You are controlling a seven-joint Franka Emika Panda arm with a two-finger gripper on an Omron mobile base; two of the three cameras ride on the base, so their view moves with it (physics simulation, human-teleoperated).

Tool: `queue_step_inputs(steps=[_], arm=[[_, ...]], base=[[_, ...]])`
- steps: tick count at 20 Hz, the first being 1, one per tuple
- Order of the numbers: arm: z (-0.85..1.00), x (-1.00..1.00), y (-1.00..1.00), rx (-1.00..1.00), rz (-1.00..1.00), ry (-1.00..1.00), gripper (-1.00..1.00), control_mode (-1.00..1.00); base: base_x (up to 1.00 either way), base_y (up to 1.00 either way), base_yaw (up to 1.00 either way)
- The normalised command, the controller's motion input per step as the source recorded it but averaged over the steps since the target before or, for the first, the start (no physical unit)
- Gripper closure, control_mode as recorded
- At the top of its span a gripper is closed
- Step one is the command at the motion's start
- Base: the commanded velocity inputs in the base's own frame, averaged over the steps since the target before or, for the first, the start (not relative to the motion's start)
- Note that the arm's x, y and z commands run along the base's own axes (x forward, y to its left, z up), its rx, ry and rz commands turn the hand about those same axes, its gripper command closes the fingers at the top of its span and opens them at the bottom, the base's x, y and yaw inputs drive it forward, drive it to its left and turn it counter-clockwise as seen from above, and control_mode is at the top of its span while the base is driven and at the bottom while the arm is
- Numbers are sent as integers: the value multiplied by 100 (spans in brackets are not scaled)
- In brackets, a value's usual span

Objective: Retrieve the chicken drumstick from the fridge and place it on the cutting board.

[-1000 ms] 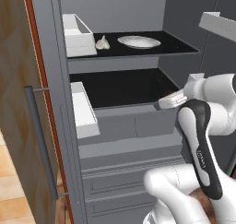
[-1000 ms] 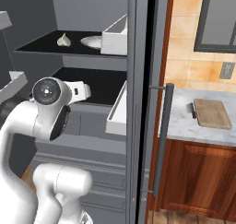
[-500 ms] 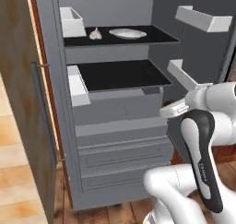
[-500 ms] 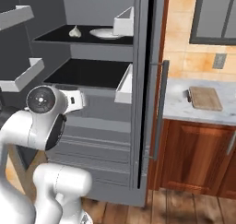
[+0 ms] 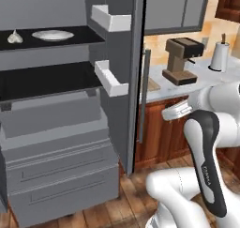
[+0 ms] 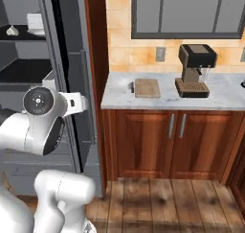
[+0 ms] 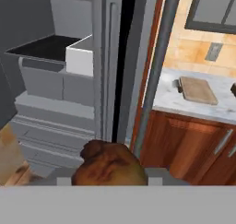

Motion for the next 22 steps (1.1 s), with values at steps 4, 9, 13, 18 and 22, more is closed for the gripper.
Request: queue_step_inputs(steps=[4,9,13,18,22], arm=[[0,0,0,0,0,0,100,100],[0,0,0,0,0,0,100,100],[0,0,0,0,0,0,100,100],[0,0,0,0,0,0,100,100],[0,0,0,0,0,0,100,100]], base=[[80,-100,-35],[98,-91,-21],[100,-54,-4],[100,-5,21],[78,49,16]])
